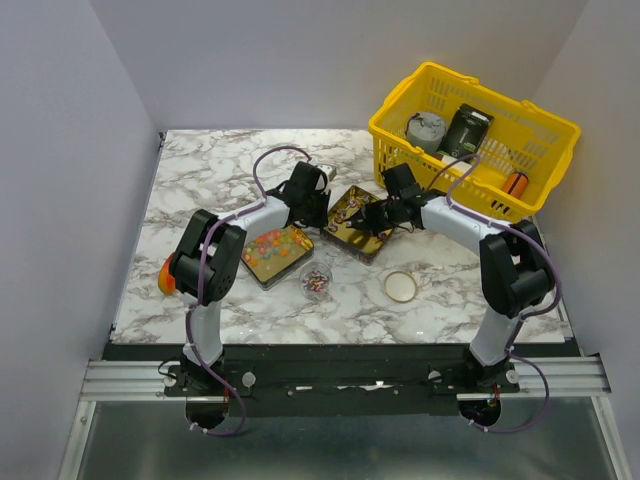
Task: Pack the candies
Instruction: Scoop the fake candies from the storage box.
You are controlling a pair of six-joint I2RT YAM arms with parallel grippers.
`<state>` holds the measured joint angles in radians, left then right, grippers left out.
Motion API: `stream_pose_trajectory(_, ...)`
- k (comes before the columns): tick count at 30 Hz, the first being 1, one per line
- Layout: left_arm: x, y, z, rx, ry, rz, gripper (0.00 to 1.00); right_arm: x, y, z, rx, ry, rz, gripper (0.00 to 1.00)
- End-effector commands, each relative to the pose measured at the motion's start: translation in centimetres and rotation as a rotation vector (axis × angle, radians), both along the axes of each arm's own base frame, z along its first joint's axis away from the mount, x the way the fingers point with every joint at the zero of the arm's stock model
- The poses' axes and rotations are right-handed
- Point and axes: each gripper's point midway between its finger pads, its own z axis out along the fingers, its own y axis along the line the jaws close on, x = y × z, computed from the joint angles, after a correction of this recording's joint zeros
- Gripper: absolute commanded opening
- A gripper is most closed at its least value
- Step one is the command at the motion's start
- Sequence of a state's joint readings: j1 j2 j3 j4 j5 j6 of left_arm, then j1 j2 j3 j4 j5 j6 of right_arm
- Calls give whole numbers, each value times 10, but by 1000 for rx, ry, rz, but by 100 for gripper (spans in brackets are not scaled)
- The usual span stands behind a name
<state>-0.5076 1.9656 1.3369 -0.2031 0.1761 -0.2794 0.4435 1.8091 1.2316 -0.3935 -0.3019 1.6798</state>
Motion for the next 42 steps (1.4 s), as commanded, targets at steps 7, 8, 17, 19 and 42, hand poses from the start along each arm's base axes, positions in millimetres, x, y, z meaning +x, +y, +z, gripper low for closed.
stream_pose_trajectory(7,-11,16,-19,76,59,35,5,-23,-77,-60,-272,202,-269,1)
stream_pose_trajectory(8,-12,16,-19,75,62,33,5,-21,-78,-60,-278,197,-272,1)
stream_pose_trajectory(17,-12,16,-18,74,59,35,4,-28,-97,-78,-395,230,-279,1)
stream_pose_trajectory(19,-12,15,-18,70,63,33,4,-26,-108,-81,-478,225,-272,1)
stream_pose_trajectory(42,-13,12,-23,69,81,29,0,-37,-162,-102,-969,206,83,1)
